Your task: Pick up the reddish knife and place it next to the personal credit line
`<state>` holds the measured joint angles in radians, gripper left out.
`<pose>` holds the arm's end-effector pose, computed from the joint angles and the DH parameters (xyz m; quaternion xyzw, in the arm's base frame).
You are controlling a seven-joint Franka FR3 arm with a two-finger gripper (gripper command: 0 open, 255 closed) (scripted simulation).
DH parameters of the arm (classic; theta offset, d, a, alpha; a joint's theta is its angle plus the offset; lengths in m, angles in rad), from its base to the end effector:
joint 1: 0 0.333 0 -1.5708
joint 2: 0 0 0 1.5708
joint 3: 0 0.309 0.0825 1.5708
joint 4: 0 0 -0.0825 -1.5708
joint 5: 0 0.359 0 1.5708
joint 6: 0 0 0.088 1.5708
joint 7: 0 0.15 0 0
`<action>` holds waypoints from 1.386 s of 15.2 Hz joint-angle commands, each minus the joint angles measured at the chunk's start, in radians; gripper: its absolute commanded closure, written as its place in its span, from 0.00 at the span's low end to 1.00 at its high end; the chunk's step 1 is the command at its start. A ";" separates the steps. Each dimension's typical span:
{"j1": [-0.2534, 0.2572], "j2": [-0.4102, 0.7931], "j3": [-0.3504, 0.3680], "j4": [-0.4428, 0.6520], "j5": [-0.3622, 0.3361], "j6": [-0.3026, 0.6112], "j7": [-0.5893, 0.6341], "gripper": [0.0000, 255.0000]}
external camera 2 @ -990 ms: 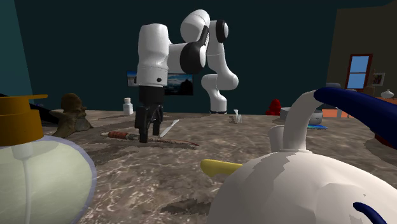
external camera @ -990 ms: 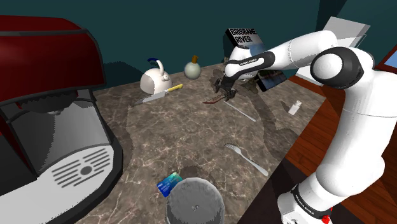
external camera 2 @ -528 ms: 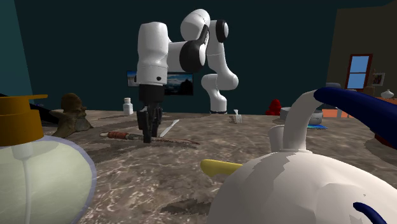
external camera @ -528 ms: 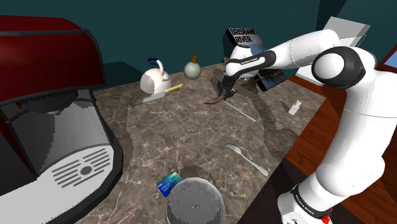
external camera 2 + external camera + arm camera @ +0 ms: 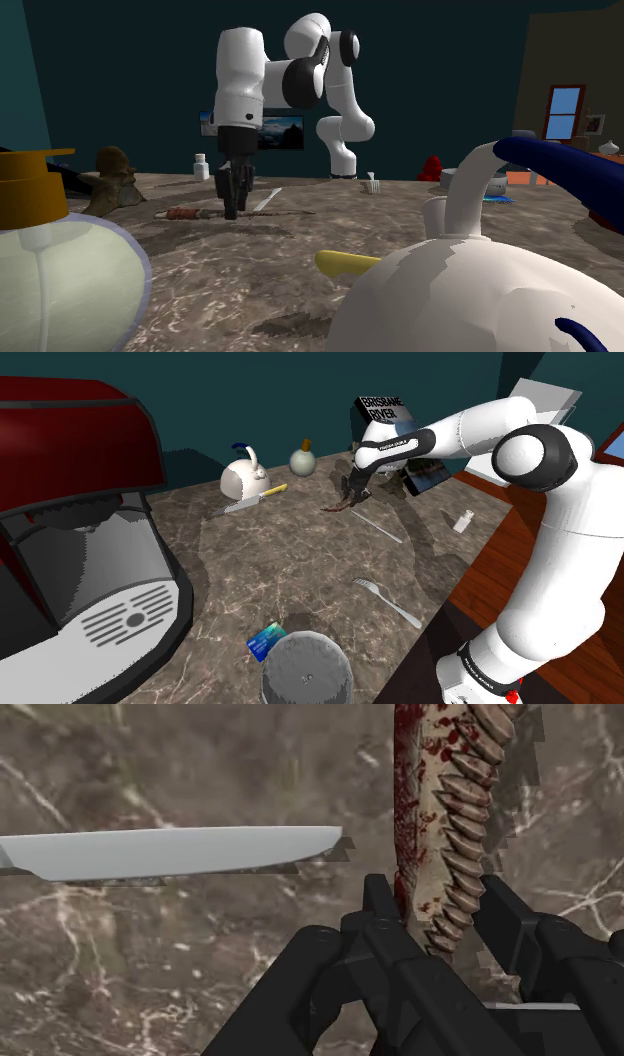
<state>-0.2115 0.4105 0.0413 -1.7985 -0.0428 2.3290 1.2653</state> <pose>0.6319 -0.1123 0.2976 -0.7594 0.6477 -0.0557 0.0243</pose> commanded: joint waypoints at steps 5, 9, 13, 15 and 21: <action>0.000 -0.037 0.002 0.030 0.003 -0.067 -0.002 1.00; 0.000 -0.059 0.003 0.054 0.005 -0.113 -0.004 1.00; 0.000 -0.078 0.003 0.081 0.007 -0.159 -0.005 1.00; 0.006 -0.117 0.007 0.037 0.006 -0.153 0.006 1.00; 0.049 -0.310 0.034 -0.229 0.001 -0.082 0.083 1.00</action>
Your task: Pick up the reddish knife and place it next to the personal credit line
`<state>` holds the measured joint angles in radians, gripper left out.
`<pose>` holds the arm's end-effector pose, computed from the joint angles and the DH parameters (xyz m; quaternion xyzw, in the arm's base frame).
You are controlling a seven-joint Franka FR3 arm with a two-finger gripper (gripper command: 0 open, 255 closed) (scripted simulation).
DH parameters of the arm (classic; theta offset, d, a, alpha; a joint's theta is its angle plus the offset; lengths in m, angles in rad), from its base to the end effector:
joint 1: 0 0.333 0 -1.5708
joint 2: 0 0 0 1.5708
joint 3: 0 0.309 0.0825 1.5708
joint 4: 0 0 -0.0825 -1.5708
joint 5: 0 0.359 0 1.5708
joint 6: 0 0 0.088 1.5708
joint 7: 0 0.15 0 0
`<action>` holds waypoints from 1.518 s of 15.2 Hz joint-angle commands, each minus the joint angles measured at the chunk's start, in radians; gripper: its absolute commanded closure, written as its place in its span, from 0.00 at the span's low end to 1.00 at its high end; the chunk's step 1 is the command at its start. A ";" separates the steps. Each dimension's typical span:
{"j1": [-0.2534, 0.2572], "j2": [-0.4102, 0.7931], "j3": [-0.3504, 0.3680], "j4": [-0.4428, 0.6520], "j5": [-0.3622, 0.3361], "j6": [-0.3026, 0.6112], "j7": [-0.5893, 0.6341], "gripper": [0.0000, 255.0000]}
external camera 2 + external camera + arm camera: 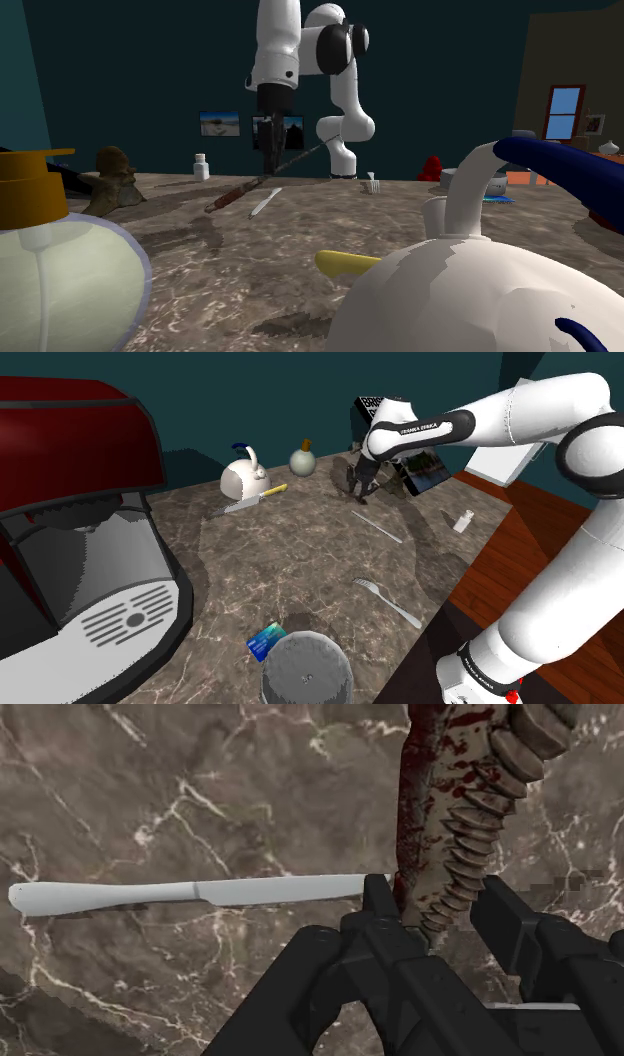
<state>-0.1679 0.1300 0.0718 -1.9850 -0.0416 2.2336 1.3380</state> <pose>0.5739 -0.0587 0.3751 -0.7597 0.6474 -0.0556 0.0244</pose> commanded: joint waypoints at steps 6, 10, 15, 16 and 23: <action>0.050 -0.208 0.047 -0.260 0.007 0.051 0.096 1.00; 0.084 -0.322 0.083 -0.384 0.023 0.060 0.155 1.00; 0.136 -0.460 0.138 -0.515 0.059 0.052 0.234 1.00; 0.148 -0.487 0.150 -0.538 0.068 0.048 0.250 1.00; 0.249 -0.662 0.245 -0.667 0.149 0.003 0.376 1.00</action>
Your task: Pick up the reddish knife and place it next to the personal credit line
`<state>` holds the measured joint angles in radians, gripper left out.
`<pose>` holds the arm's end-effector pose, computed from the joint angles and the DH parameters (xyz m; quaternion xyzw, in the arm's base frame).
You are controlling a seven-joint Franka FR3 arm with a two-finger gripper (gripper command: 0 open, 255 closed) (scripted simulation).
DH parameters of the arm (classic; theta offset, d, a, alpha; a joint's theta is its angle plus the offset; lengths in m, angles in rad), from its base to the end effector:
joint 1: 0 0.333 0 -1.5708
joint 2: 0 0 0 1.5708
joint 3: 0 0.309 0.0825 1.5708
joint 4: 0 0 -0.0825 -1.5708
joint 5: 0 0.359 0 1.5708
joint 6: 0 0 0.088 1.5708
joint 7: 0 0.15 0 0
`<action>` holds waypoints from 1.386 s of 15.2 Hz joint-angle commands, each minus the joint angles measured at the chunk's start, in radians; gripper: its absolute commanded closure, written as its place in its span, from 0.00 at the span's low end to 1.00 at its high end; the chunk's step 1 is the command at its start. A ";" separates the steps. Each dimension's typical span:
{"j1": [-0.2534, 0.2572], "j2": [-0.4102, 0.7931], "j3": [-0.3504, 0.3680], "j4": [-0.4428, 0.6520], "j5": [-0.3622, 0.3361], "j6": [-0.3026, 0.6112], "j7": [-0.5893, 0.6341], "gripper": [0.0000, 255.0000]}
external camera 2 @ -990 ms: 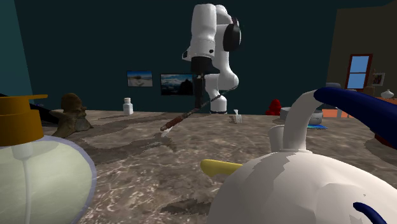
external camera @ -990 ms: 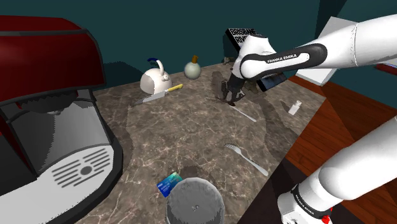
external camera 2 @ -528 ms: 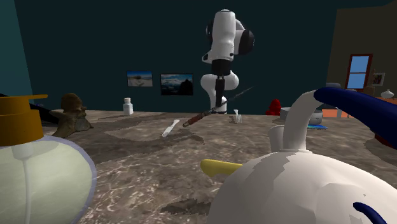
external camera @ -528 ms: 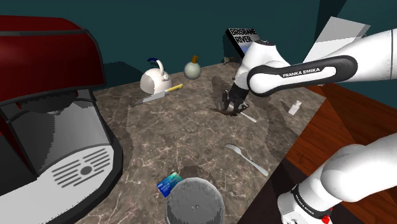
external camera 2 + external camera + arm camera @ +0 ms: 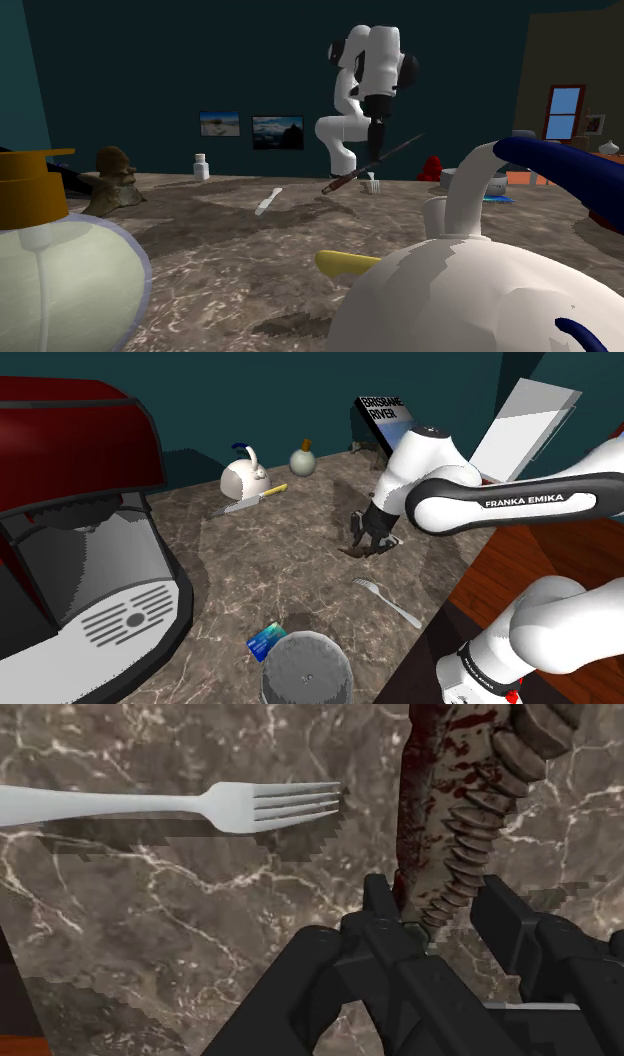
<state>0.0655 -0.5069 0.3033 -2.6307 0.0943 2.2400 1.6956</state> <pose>0.3521 0.1349 0.3776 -0.7599 0.6471 -0.0556 0.0244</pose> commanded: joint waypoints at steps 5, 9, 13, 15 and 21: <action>0.105 -0.128 0.092 -0.077 0.082 -0.050 0.124 1.00; 0.179 -0.189 0.163 -0.096 0.141 -0.090 0.218 1.00; 0.249 -0.227 0.240 -0.094 0.197 -0.127 0.319 1.00; 0.281 -0.236 0.281 -0.085 0.224 -0.143 0.371 1.00; 0.352 -0.230 0.411 -0.027 0.292 -0.179 0.530 1.00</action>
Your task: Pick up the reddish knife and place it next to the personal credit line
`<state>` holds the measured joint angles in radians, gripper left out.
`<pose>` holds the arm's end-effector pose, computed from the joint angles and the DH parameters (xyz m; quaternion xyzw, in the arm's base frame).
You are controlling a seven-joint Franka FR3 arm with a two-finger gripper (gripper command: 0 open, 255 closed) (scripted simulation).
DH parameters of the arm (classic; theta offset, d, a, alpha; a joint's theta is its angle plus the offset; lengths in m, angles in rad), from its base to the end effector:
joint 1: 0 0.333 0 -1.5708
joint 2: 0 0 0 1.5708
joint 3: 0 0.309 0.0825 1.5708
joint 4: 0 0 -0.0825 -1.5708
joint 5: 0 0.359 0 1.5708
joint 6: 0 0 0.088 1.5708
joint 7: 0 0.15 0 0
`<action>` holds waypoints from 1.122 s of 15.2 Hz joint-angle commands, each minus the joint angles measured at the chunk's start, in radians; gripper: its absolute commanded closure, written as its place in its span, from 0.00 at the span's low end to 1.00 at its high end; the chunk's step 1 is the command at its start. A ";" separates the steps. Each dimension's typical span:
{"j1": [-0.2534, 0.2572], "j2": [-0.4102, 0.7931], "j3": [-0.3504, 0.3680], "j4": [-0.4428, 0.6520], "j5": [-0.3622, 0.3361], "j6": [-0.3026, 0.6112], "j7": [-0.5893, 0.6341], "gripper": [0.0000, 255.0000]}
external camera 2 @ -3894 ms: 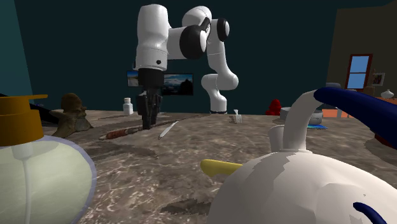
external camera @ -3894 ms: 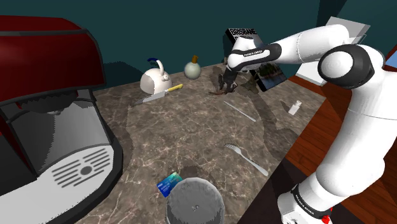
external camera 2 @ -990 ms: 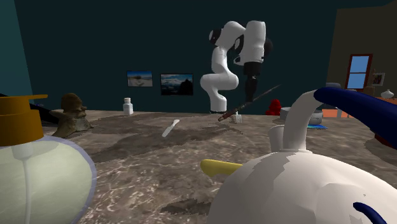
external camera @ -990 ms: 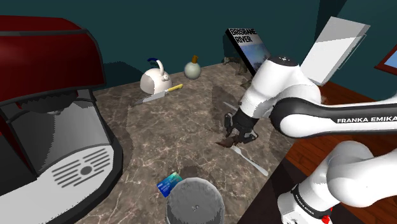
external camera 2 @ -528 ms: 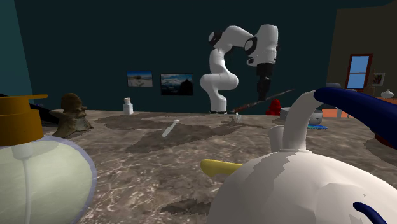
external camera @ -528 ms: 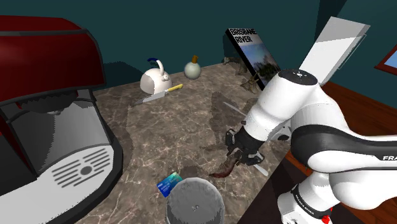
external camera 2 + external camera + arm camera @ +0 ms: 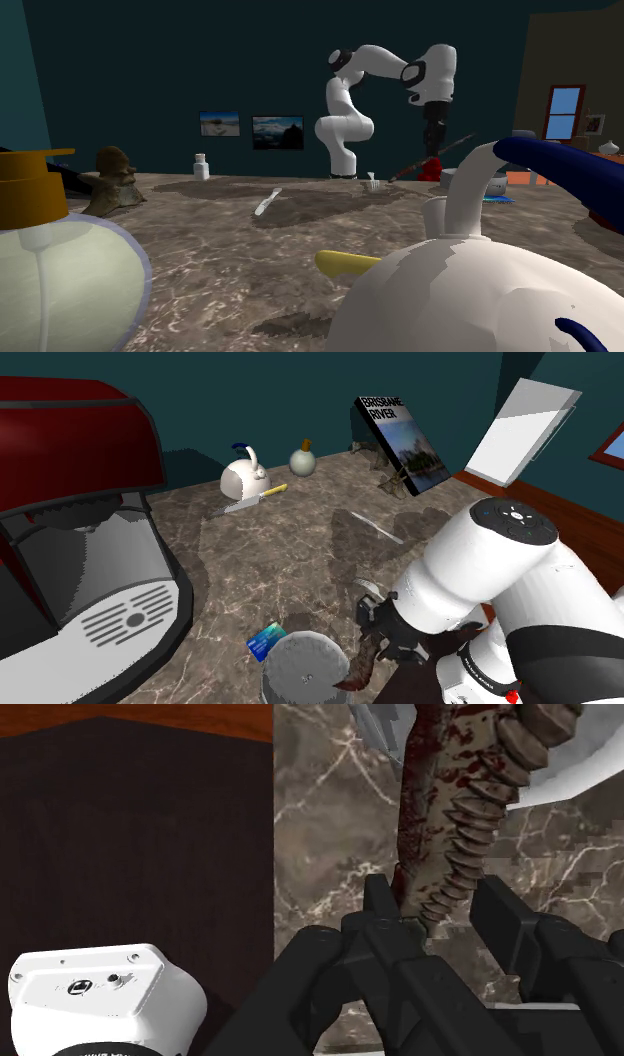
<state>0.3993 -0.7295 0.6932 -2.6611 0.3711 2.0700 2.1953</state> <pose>0.1518 0.3107 0.3756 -0.7601 0.6469 -0.0558 0.0247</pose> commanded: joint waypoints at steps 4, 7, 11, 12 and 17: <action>0.023 0.017 0.064 -0.011 0.034 0.034 0.056 1.00; 0.019 0.041 0.088 -0.036 0.045 0.083 0.060 1.00; 0.010 0.079 0.122 -0.066 0.057 0.152 0.067 1.00; 0.007 0.090 0.132 -0.073 0.059 0.169 0.069 1.00; -0.013 0.149 0.181 -0.103 0.067 0.260 0.081 1.00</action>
<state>0.3920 -0.5966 0.8602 -2.7582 0.4373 2.3164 2.2717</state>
